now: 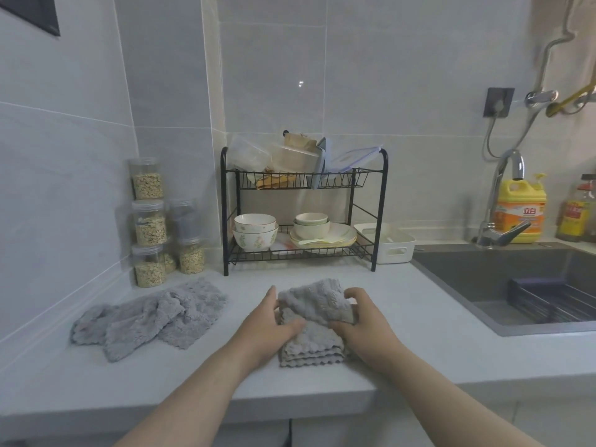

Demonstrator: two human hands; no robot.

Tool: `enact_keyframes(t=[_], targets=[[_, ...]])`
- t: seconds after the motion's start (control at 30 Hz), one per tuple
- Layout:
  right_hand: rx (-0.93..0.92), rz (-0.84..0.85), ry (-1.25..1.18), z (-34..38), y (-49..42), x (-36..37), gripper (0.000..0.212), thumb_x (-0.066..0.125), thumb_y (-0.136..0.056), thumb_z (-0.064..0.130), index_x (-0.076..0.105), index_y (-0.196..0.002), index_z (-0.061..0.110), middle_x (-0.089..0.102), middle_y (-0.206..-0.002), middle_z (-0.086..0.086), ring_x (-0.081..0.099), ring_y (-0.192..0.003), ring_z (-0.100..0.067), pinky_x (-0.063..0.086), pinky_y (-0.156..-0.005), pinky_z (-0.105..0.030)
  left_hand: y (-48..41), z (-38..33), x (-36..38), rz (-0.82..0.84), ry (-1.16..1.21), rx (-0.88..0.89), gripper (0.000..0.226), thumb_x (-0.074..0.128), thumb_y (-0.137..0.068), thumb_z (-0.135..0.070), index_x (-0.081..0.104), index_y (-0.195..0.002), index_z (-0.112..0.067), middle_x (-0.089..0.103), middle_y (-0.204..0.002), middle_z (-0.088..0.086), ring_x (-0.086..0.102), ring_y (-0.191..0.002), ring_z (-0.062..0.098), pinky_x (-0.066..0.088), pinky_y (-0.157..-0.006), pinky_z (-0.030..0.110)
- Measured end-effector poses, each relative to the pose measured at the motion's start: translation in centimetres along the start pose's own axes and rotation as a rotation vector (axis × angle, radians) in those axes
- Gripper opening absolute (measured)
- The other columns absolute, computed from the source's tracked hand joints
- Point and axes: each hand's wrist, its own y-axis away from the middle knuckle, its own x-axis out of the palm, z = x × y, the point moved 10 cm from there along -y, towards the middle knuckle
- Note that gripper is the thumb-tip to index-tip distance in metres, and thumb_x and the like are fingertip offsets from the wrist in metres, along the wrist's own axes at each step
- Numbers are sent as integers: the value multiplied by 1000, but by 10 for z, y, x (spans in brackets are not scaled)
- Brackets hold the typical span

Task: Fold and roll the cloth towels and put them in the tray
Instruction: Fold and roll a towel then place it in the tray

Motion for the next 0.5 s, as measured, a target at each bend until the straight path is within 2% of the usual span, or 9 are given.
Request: enact_keyframes(t=[0.07, 0.13, 0.2, 0.23, 0.33, 0.4, 0.5], targets=[[40, -41, -251, -8, -1, -10, 43, 68, -83, 1, 52, -119, 17, 72, -94, -7, 72, -79, -20, 59, -73, -38, -11, 0, 20, 7, 293, -83, 90, 86, -65, -39, 37, -136, -15, 57, -132, 4, 61, -111, 18, 51, -95, 38], [76, -40, -535, -17, -4, -16, 38, 66, -80, -8, 59, -114, 8, 72, -98, -18, 71, -90, -35, 56, -82, -54, -15, -1, 39, 40, 568, -162, 90, 90, -52, -32, 45, -125, -6, 66, -117, 16, 70, -95, 25, 57, -79, 39], [109, 2, -788, -27, -7, -14, 39, 67, -74, -9, 61, -111, 3, 67, -106, -28, 64, -100, -47, 46, -90, -67, -16, -1, 47, 69, 691, -198, 97, 93, -53, -26, 41, -130, 2, 64, -119, 21, 70, -96, 30, 57, -83, 44], [121, 22, -862, -30, -9, -11, 41, 67, -70, -9, 63, -109, 4, 65, -109, -32, 62, -103, -51, 42, -92, -71, -15, -2, 49, 86, 727, -200, 91, 91, -57, -20, 43, -130, 6, 65, -117, 24, 69, -98, 34, 54, -88, 48], [147, 61, -867, -29, -9, -7, 40, 67, -66, -8, 66, -103, 7, 64, -109, -34, 59, -104, -55, 40, -92, -72, -14, -2, 52, 142, 735, -204, 45, 74, -71, 3, 58, -112, 10, 69, -101, 30, 68, -94, 42, 51, -91, 54], [160, 89, -809, -25, -7, -6, 35, 68, -68, -3, 65, -102, 4, 65, -106, -33, 60, -101, -54, 45, -89, -67, -12, -5, 49, 130, 721, -176, 35, 67, -75, 10, 59, -110, 7, 69, -99, 28, 68, -92, 42, 52, -89, 54], [205, 81, -763, -24, -4, -7, 21, 63, -85, 6, 62, -104, -3, 69, -101, -29, 66, -95, -47, 54, -83, -56, -11, -9, 44, 115, 735, -137, 31, 63, -79, 14, 60, -108, 3, 71, -97, 26, 69, -90, 40, 54, -84, 52]])
